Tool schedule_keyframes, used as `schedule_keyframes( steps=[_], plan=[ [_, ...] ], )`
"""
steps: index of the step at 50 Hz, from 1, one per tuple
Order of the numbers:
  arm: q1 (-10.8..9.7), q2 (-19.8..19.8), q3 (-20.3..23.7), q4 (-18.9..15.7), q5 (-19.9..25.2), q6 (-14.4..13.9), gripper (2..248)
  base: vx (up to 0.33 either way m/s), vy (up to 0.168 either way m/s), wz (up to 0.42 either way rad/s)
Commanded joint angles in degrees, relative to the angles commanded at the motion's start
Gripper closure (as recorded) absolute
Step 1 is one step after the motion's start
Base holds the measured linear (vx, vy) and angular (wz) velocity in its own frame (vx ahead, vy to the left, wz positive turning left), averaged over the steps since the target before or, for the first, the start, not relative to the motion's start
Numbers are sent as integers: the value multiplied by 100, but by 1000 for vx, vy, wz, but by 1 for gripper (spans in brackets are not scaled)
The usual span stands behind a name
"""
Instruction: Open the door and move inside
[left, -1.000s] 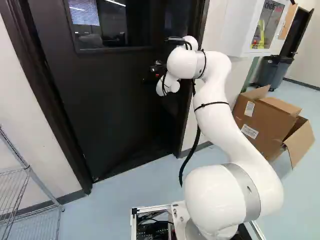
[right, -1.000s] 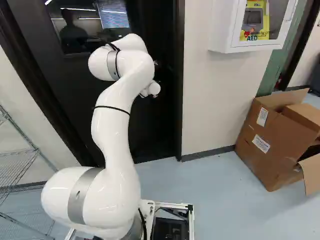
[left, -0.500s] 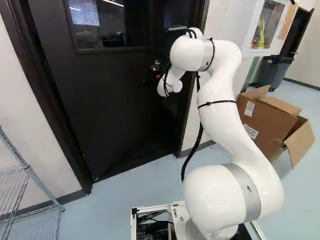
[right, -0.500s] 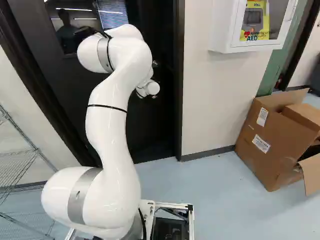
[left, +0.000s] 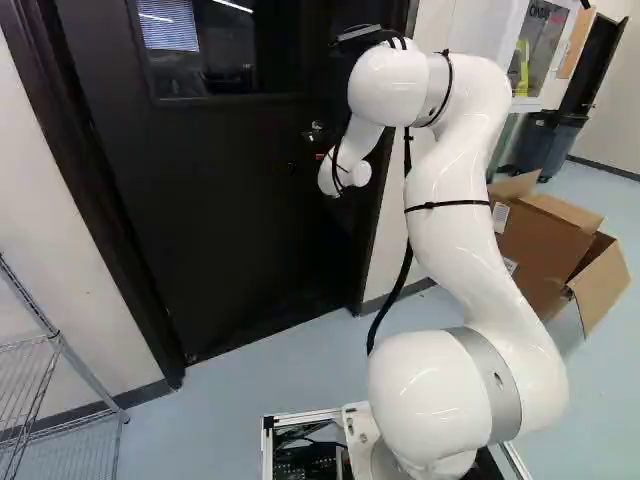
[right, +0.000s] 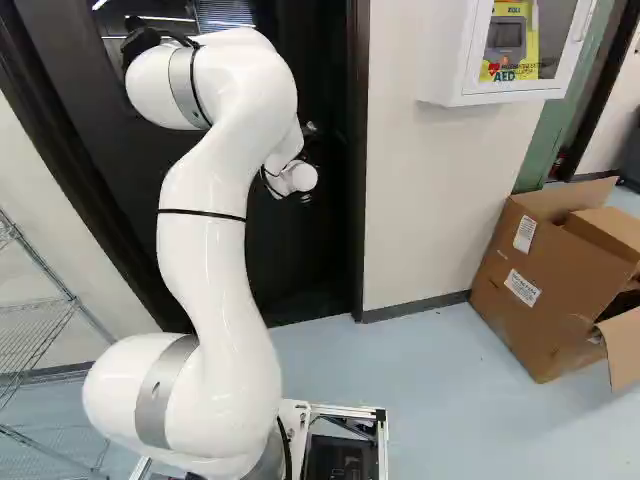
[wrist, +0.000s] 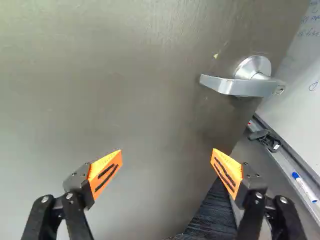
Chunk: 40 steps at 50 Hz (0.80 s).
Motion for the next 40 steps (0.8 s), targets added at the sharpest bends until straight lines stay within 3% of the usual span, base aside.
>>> schedule_keyframes(
  steps=[40],
  plan=[
    [-22, 1079, 1433, 473, -2, 0, 3, 0, 0, 0]
  ],
)
